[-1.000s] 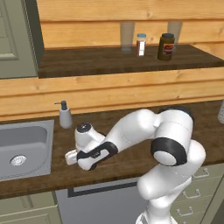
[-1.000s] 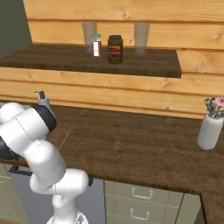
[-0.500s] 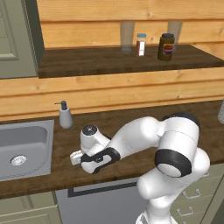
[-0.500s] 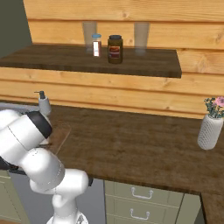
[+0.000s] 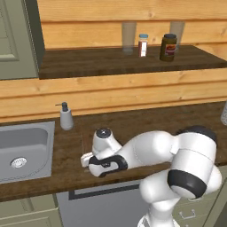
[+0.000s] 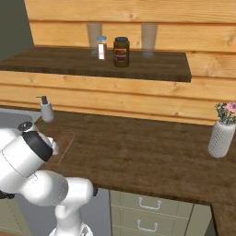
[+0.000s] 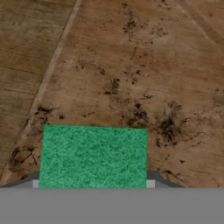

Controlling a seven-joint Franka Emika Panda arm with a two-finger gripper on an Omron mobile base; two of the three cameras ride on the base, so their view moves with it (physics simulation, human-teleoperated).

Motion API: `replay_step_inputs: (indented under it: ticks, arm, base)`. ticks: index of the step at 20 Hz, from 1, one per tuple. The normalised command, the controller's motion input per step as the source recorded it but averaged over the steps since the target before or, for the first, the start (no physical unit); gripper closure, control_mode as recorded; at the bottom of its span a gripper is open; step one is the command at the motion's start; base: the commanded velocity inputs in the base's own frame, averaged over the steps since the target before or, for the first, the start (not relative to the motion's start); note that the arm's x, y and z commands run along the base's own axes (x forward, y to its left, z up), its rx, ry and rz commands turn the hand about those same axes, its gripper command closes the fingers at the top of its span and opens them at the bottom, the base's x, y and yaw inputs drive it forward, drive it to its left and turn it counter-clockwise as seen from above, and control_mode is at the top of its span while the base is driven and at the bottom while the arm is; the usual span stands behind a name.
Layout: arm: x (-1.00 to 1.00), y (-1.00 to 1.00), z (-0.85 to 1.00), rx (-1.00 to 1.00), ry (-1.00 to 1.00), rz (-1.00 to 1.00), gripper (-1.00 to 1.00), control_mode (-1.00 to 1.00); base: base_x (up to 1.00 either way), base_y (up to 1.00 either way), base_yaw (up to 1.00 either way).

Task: Pick up the sponge from the counter and clean the cutting board by briefly scrubbing or pressing down on the cutting board. Once finished, release the sponge.

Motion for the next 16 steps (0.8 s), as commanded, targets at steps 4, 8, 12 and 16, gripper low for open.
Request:
replay_step_inputs:
  ticks: [4, 8, 12, 16]
  arm:
    - [-0.07, -0.45, -0.05, 0.03, -0.03, 0.00, 1.00, -1.00]
    - [0.46, -0.11, 0.00, 0.00, 0.00, 0.00, 1.00, -1.00]
    - [0.89, 0.00, 0.07, 0.00, 0.02, 0.05, 1.00, -1.00]
    - [0.81, 0.00, 0.03, 0.00, 0.03, 0.08, 1.00, -1.00]
  base:
    - [0.00, 0.00, 0.00]
    - [0.00, 0.00, 0.00]
    - [0.00, 0.00, 0.00]
    - [0.00, 0.00, 0.00]
